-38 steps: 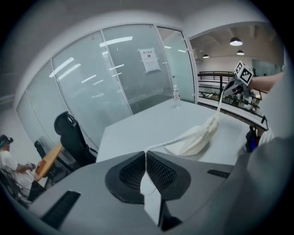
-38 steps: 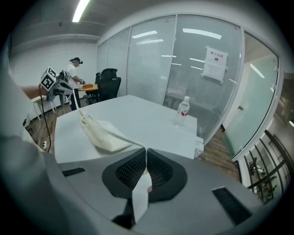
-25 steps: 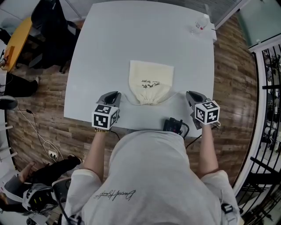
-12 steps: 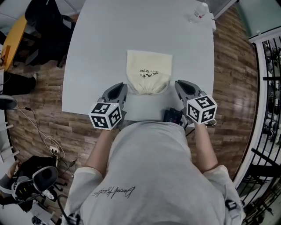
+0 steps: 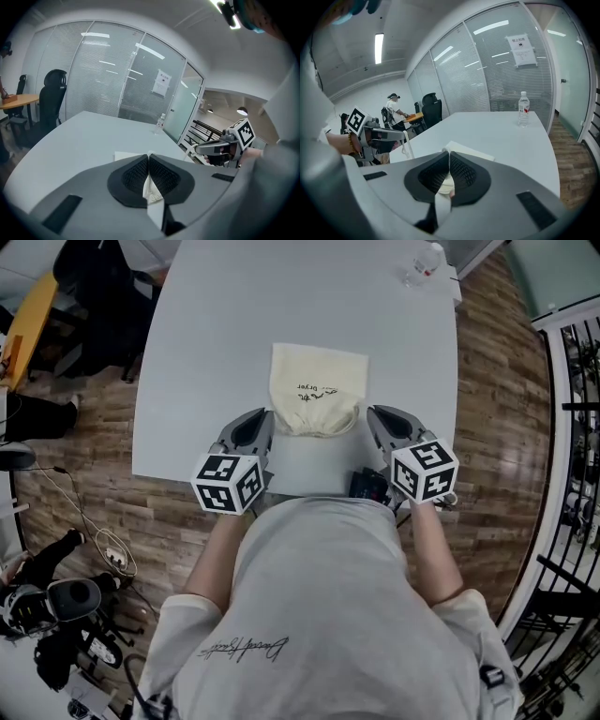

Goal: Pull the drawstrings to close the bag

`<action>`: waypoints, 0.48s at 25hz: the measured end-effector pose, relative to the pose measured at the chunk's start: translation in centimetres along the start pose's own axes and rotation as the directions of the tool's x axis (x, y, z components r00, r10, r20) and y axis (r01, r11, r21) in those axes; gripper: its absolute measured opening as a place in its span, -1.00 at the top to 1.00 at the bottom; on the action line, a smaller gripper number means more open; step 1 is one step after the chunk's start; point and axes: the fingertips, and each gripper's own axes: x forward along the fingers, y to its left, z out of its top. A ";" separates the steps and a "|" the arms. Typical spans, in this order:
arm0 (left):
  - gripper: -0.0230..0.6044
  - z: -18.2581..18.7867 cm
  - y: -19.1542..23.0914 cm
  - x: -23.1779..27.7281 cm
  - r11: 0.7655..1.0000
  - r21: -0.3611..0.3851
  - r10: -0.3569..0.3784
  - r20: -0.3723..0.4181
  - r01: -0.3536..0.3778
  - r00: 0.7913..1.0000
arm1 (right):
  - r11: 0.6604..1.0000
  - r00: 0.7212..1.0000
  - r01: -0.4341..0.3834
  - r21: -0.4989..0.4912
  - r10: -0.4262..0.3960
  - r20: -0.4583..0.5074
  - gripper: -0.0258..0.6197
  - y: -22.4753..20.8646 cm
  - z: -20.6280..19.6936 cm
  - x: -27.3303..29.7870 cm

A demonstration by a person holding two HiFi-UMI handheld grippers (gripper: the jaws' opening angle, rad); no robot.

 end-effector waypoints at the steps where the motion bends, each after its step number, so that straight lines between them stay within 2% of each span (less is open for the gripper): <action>1: 0.88 0.1 -0.1 0.0 1.000 -0.001 -0.001 0.002 0.001 1.000 | 1.000 1.000 -0.001 -0.005 0.001 -0.002 0.84 0.0 -0.1 0.0; 12: 0.88 0.3 -0.2 0.1 1.000 0.009 -0.004 0.004 0.004 1.000 | 1.000 1.000 0.000 -0.027 0.000 -0.009 0.84 -0.1 -0.4 0.0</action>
